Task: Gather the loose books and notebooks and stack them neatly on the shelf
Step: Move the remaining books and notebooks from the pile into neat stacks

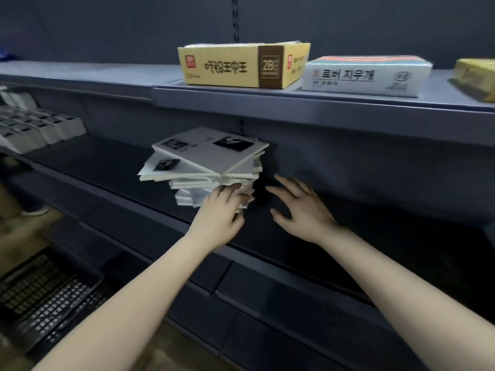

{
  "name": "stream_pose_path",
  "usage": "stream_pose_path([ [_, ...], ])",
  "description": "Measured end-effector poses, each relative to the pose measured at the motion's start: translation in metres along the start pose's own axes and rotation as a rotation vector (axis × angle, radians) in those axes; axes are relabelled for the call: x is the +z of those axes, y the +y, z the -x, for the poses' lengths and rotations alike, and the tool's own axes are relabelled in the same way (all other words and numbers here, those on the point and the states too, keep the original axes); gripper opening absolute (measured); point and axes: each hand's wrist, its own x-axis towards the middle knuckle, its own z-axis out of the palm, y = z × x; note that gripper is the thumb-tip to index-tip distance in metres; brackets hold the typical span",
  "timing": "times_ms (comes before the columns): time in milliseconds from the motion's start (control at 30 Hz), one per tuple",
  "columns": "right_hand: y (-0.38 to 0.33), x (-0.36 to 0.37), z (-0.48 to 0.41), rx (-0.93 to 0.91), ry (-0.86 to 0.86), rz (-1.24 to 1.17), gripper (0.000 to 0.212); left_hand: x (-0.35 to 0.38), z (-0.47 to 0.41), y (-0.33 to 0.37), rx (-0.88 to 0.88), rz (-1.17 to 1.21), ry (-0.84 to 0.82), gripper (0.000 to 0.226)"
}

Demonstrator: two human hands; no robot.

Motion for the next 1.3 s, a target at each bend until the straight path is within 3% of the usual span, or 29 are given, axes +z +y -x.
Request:
stream_pose_path([
  [233,-0.058,0.022,-0.075,-0.093,0.124,-0.038,0.057,-0.014,0.018,-0.061,-0.037,-0.029,0.097,0.037],
  [367,-0.071,0.038,-0.103,-0.118,0.141,0.04,0.047,-0.019,0.014,-0.08,-0.04,-0.039,0.137,0.048],
  [500,-0.068,0.049,-0.107,-0.101,0.343,0.09,0.041,-0.02,0.006,-0.087,-0.07,-0.039,0.222,0.055],
  [567,-0.062,0.05,-0.102,-0.098,0.39,0.103,0.048,-0.02,0.002,-0.088,-0.062,-0.059,0.278,0.058],
  [700,-0.037,0.048,-0.077,-0.158,0.488,0.057,0.037,-0.022,-0.008,-0.096,-0.058,-0.12,0.349,0.053],
  [833,-0.002,0.046,-0.057,-0.159,0.437,-0.03,0.042,-0.027,-0.011,-0.105,-0.115,-0.096,0.305,0.034],
  [933,0.011,0.044,-0.05,-0.102,0.392,-0.003,0.044,-0.027,-0.005,-0.101,-0.109,-0.05,0.317,0.034],
  [1033,0.001,0.039,-0.05,-0.093,0.444,0.031,0.04,-0.028,-0.001,-0.091,-0.088,-0.132,0.368,0.022],
  [1133,-0.024,0.033,-0.055,-0.203,0.516,0.042,0.039,-0.034,0.002,-0.076,-0.045,-0.175,0.336,0.028],
  [1300,-0.075,0.046,-0.063,-0.273,0.487,-0.017,0.031,-0.039,0.017,-0.051,0.013,-0.205,0.363,0.036],
])
